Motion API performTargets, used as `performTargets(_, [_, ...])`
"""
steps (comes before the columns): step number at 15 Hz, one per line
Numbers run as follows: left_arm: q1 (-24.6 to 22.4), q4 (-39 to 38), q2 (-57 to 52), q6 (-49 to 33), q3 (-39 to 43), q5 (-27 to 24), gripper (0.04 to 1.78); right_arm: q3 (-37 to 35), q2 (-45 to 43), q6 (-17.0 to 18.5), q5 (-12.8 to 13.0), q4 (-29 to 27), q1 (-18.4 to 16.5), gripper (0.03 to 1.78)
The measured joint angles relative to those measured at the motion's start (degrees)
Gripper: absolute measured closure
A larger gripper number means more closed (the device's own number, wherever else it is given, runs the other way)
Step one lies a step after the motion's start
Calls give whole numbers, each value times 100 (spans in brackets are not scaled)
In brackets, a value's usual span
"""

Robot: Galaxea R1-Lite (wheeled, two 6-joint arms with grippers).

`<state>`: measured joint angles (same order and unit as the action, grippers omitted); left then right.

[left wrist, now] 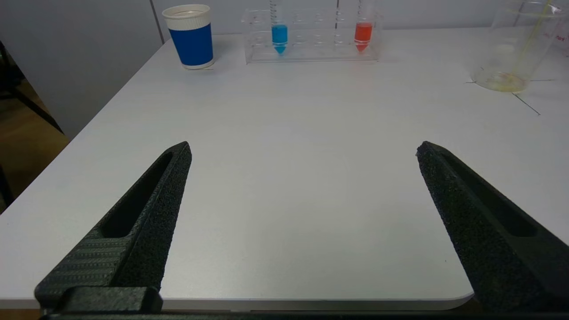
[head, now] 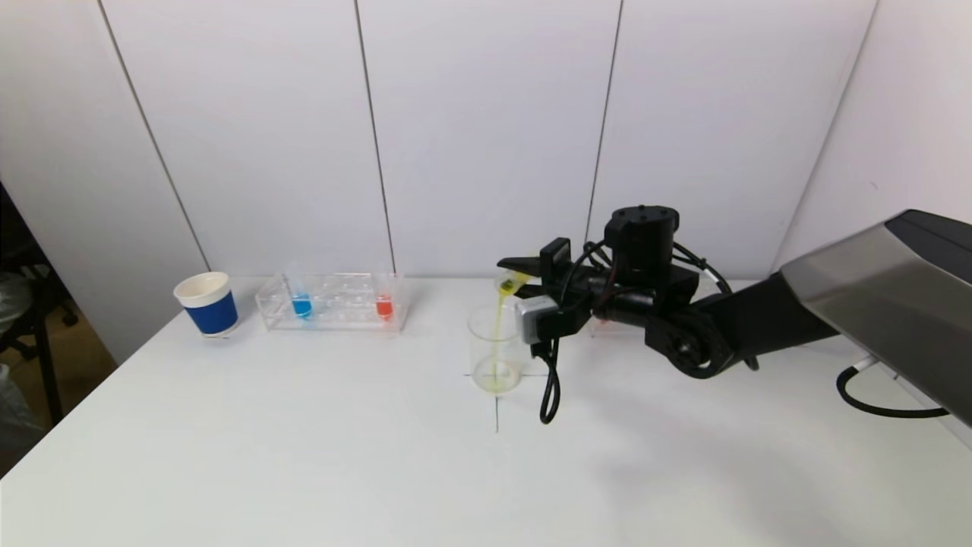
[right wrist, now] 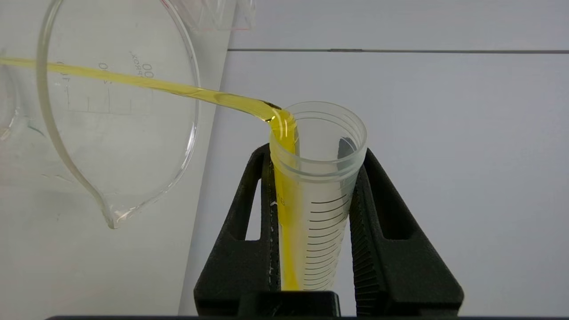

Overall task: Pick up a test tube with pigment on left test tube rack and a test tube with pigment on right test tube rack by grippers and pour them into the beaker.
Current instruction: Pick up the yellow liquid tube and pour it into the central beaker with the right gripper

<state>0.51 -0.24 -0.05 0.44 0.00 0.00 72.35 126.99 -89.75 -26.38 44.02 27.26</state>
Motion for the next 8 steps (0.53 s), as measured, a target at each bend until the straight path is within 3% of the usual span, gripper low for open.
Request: performTargets(8, [1,0,0,-2,0,0,5,16,-52,-308,1,-328,0,131])
